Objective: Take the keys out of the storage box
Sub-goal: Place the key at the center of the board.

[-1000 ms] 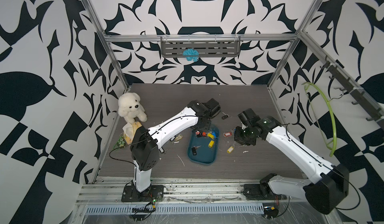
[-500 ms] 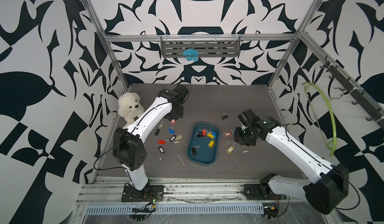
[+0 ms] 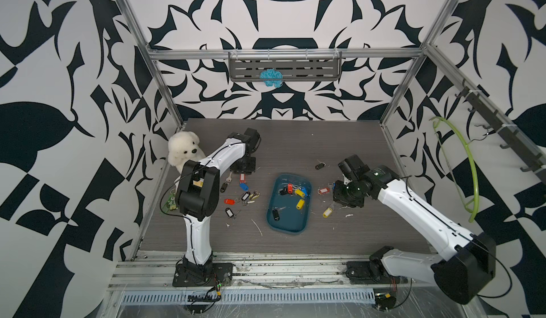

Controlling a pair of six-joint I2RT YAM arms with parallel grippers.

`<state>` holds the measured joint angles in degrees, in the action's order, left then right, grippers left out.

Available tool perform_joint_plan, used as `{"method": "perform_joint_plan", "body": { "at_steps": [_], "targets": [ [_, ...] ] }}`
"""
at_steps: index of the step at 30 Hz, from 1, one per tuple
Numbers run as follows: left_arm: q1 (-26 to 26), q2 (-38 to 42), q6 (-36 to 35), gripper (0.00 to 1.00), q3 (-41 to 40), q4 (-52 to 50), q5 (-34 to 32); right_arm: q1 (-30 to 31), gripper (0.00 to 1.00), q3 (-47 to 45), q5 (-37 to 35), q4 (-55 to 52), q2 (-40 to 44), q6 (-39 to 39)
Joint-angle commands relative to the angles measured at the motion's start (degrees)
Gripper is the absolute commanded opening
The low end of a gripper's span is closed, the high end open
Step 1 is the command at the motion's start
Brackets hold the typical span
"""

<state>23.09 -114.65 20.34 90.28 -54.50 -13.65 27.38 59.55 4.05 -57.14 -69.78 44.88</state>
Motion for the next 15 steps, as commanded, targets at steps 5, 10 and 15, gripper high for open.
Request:
{"method": "perform_joint_plan", "body": {
  "at_steps": [5, 10, 15],
  "targets": [
    [-1.03, 0.41, -0.53, 0.83, -1.56, 2.59, 0.22, 0.24, 0.28, -0.05, -0.42, -1.06, 1.4, -0.07],
    [-1.12, 5.06, -0.18, 0.84, -2.41, 1.77, -1.6, 0.23, 0.28, -0.21, -0.36, -0.96, 1.27, -0.28],
    [-1.03, 11.98, 1.53, 0.81, -5.63, 1.96, 1.45, 0.25, 0.28, -0.29, -0.01, -0.45, 0.8, -0.32]
  ]
}}
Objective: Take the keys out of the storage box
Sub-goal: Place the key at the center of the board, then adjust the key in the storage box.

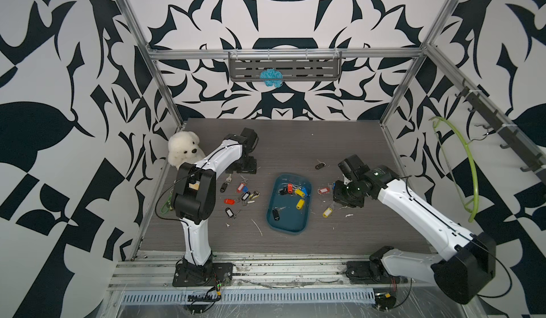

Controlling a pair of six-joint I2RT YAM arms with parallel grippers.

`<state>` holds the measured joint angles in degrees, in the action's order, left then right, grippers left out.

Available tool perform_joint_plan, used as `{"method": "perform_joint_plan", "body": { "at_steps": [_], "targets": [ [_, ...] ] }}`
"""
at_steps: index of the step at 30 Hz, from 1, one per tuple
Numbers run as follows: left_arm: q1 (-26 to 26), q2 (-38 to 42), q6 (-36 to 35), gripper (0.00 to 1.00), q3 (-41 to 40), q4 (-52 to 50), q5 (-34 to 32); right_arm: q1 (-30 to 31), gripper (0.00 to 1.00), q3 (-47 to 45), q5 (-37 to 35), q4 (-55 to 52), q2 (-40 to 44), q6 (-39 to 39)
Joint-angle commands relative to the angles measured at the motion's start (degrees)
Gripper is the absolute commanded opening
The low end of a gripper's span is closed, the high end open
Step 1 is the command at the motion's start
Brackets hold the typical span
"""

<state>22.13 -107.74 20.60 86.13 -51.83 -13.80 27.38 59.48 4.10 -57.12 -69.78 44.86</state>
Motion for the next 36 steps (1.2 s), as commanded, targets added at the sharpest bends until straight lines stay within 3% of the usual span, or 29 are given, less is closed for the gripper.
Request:
{"method": "perform_joint_plan", "body": {
  "at_steps": [1, 7, 18, 21, 26, 36],
  "targets": [
    [-0.07, 6.78, 1.6, 0.8, -2.63, -0.43, 2.58, 0.27, 0.28, -0.16, 0.02, -0.37, 0.66, -0.3],
    [2.19, 15.48, 3.21, 0.7, -8.91, 1.17, 6.25, 0.31, 0.28, 0.52, 0.54, 0.04, -0.21, -0.41],
    [7.75, 27.74, 11.06, 0.66, -18.16, 4.64, 7.66, 4.1, 0.31, 2.87, 0.61, 1.75, -2.59, -0.26],
    [8.23, 29.15, 12.16, 0.67, -19.66, 4.72, 8.18, 6.06, 0.36, 3.68, 0.32, 2.65, -3.47, -0.21],
    [9.32, 31.33, 13.39, 0.8, -21.64, 4.2, 6.78, 9.94, 0.4, 5.79, -0.08, 3.55, -6.02, 0.64],
    [9.49, 38.89, 14.38, 0.82, -22.93, 6.48, 4.17, 17.28, 0.4, 9.21, 1.0, 8.74, -14.6, 3.42]
  ]
}}
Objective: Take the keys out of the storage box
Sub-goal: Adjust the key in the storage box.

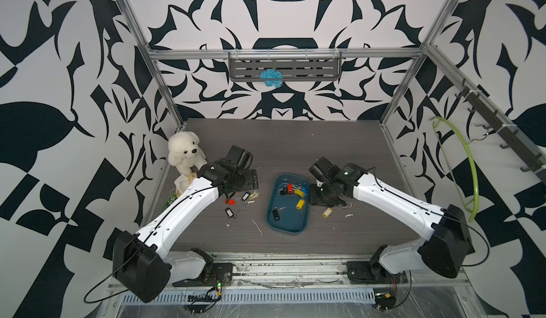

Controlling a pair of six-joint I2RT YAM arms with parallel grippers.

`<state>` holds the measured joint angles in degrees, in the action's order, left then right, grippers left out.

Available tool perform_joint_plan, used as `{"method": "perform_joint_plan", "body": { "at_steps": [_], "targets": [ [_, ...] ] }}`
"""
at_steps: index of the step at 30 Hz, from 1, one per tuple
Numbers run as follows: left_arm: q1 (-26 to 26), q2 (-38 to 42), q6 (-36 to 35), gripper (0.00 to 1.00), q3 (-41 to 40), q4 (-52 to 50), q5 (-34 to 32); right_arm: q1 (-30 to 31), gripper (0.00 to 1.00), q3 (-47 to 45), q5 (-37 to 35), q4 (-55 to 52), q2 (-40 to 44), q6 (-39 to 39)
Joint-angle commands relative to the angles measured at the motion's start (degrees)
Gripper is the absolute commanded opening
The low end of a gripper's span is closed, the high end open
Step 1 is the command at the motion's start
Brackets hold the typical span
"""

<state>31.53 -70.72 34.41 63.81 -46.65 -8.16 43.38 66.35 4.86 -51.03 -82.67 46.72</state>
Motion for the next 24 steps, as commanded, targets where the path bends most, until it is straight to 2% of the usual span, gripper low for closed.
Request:
{"method": "perform_joint_plan", "body": {
  "at_steps": [1, 7, 11, 17, 24],
  "targets": [
    [0.07, 2.34, 0.65, 0.82, -0.57, 1.3, -1.79, 1.82, 0.4, 2.92, 0.84, 3.47, -3.1, 1.71],
    [0.04, 3.09, 0.87, 0.83, -0.8, 1.48, -1.9, 5.05, 0.41, 8.48, 2.55, 6.23, -12.73, 1.56],
    [0.1, 2.86, 1.01, 0.83, -0.84, 1.3, -1.61, 7.32, 0.45, 11.82, 5.37, 7.87, -19.75, 1.88],
    [0.03, 3.25, 1.03, 0.83, -1.19, 0.97, -1.73, 9.71, 0.45, 13.19, 6.7, 10.91, -25.36, 5.2],
    [0.08, 3.22, 1.09, 0.83, -1.88, 0.97, -1.5, 11.64, 0.37, 13.43, 7.3, 13.78, -29.44, 9.34]
  ]
}}
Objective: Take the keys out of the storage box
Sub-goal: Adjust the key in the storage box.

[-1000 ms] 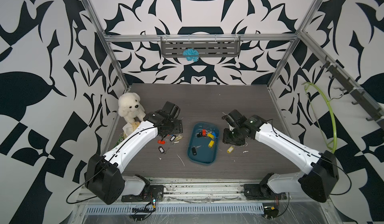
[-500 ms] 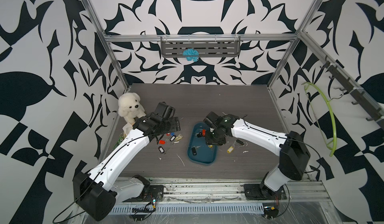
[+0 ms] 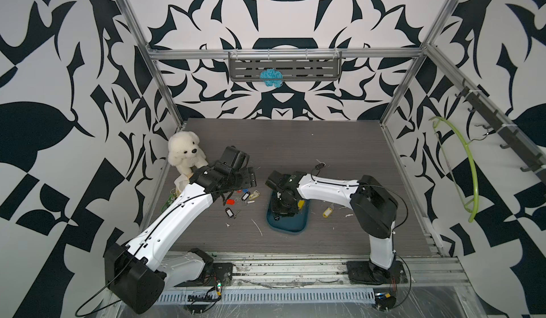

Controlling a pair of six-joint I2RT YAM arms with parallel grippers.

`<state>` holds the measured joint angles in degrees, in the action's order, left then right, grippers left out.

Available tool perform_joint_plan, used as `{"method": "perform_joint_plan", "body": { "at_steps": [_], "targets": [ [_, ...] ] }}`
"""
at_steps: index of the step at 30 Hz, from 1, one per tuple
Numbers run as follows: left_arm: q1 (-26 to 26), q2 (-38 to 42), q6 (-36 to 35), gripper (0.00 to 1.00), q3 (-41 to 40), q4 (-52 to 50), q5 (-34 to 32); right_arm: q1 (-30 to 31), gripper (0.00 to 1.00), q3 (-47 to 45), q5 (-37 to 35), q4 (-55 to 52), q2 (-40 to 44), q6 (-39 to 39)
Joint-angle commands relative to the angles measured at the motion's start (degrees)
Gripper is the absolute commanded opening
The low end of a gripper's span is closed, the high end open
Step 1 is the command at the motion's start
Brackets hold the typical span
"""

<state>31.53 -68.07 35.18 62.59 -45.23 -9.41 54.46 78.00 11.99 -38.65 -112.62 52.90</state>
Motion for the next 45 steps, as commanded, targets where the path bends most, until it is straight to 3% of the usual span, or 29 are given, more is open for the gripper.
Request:
{"method": "perform_joint_plan", "body": {
  "at_steps": [1, 11, 20, 30, 36, 45],
  "targets": [
    [0.05, 0.62, 0.41, 0.83, -0.78, -0.54, -0.17, 0.61, 0.35, 1.41, -0.28, 1.6, 0.47, 4.02],
    [0.11, -0.18, 0.85, 0.83, -1.55, -0.14, 1.08, -2.51, 0.31, -0.62, -11.19, -3.68, 2.76, 7.06],
    [0.09, -0.45, 1.03, 0.83, -2.09, -0.03, 1.72, -6.21, 0.32, -1.77, -13.89, -5.16, 6.85, 5.18],
    [0.11, -0.71, 0.95, 0.84, -1.91, -0.25, 2.07, 0.35, 0.34, 2.01, -2.88, -2.56, 6.11, 5.97],
    [0.09, -0.45, 0.86, 0.84, -2.01, -0.38, 1.97, 2.14, 0.3, -4.01, 3.1, 6.45, 5.45, 12.51],
    [0.03, -0.58, 0.94, 0.84, -1.97, -0.38, 2.03, -1.01, 0.26, -9.65, 2.4, 14.85, 3.1, 15.41]
  ]
}}
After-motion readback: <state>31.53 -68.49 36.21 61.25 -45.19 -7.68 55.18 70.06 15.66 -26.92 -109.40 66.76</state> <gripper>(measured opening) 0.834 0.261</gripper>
